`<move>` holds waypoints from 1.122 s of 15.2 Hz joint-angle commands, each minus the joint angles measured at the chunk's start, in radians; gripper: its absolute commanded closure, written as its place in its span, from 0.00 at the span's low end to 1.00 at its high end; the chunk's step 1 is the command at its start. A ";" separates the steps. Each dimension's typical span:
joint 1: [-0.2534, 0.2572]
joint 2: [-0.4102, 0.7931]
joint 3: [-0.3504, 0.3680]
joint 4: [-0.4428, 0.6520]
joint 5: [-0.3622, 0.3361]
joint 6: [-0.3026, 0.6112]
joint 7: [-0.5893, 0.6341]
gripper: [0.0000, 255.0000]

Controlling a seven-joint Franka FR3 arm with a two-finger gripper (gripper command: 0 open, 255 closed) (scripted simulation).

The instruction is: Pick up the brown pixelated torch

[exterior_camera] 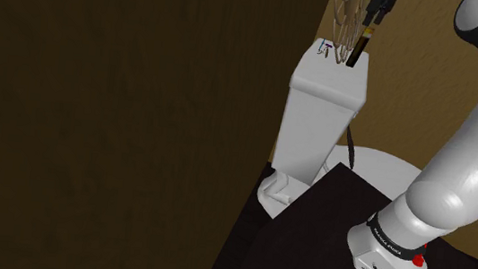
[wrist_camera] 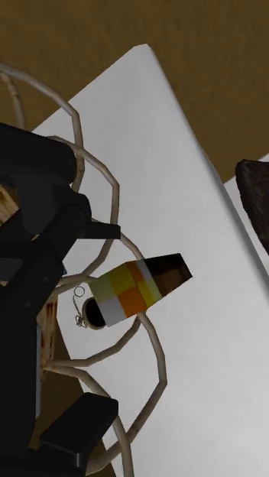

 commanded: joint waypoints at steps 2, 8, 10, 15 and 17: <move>-0.012 0.022 -0.003 -0.009 0.012 0.025 -0.016 0.00; 0.004 -0.006 0.000 -0.120 -0.003 0.112 -0.011 0.00; 0.004 -0.006 0.000 -0.120 -0.003 0.111 -0.011 1.00; 0.004 -0.006 0.000 -0.120 -0.004 0.111 -0.011 1.00; 0.004 -0.007 0.000 -0.120 -0.004 0.111 -0.010 1.00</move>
